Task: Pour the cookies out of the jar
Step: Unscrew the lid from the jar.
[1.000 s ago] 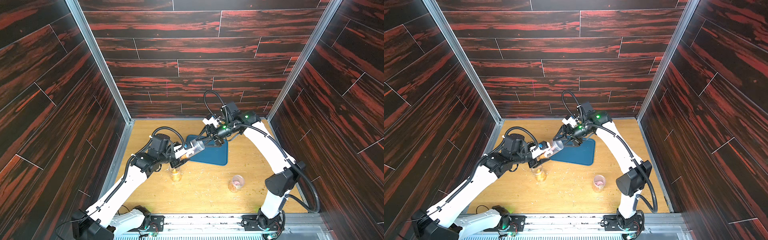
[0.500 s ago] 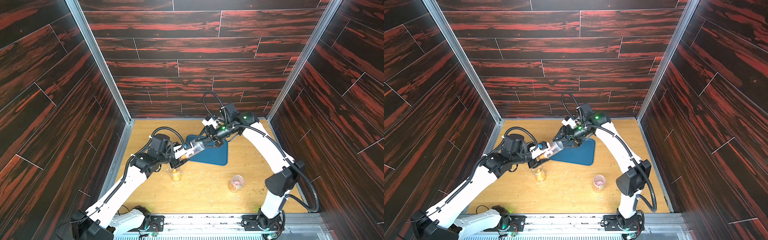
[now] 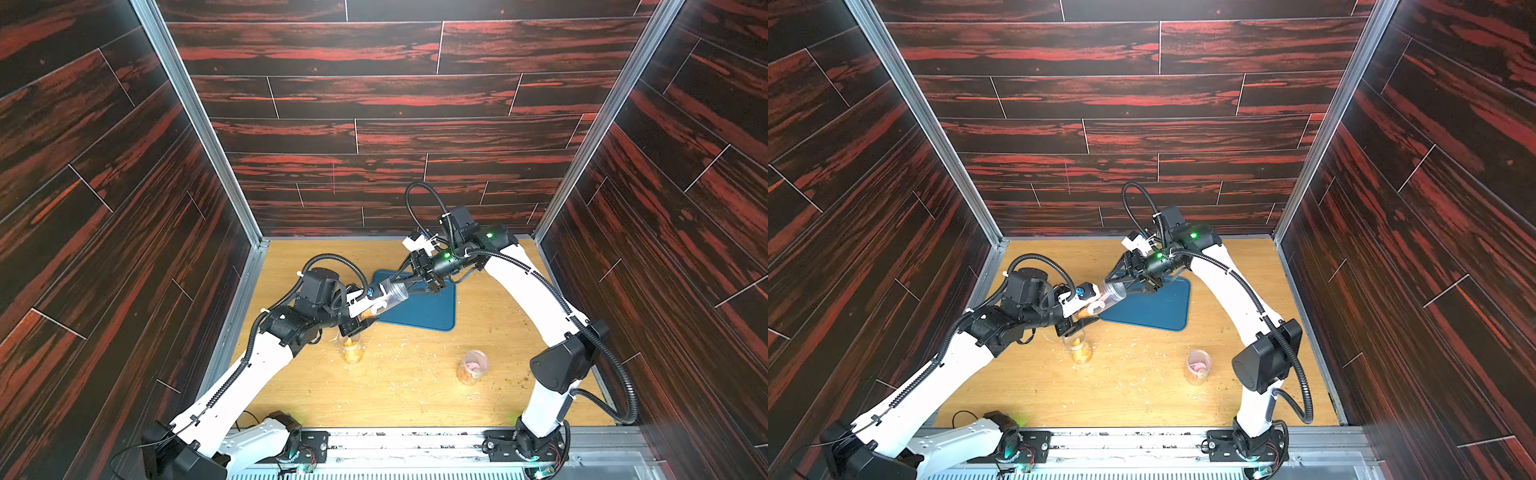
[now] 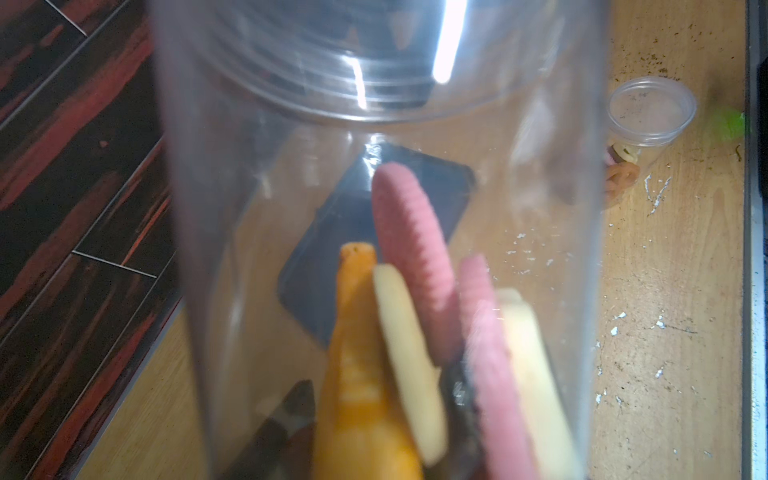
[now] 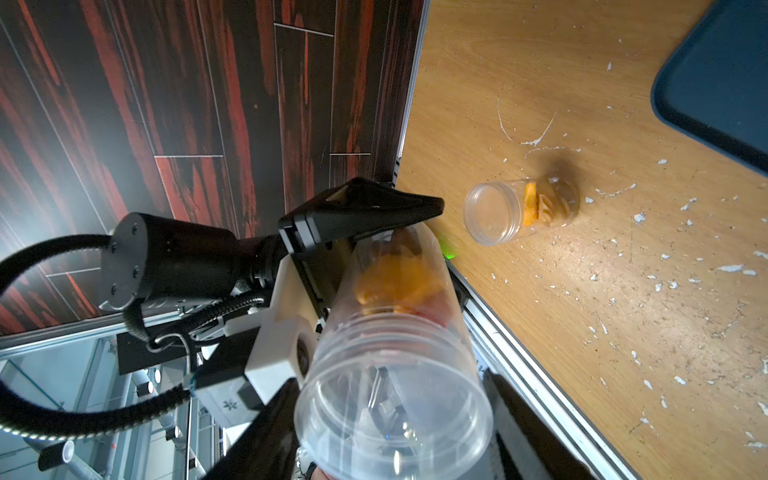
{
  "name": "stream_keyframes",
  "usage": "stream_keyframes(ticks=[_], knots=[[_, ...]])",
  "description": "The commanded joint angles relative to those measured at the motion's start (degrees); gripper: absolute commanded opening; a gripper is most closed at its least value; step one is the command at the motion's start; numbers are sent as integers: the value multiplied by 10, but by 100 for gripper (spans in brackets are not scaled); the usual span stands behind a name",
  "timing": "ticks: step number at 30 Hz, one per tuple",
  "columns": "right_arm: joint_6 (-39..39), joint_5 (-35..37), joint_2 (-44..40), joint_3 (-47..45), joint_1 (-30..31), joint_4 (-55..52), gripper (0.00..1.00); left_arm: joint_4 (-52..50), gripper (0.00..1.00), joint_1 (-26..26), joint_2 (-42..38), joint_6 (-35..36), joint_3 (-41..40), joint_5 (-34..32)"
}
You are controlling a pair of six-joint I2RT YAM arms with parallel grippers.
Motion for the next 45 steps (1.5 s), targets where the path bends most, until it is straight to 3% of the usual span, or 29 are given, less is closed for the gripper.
stream_keyframes(ticks=[1,14,21,31,45], knots=[[-45,-23,-13,-22,4,20,67,9,15,-2,-15,0,8,17],[-133,39,-47,-53,4,83,68,8,12,-2,-14,-4,11,27],[-190,26,-110,-143,4,190,71,7,12,-2,-16,-4,12,26],[-296,59,-101,-132,5,154,71,10,12,-3,-17,-7,15,40],[-306,63,-94,-114,13,155,71,13,10,-4,-29,-13,12,48]])
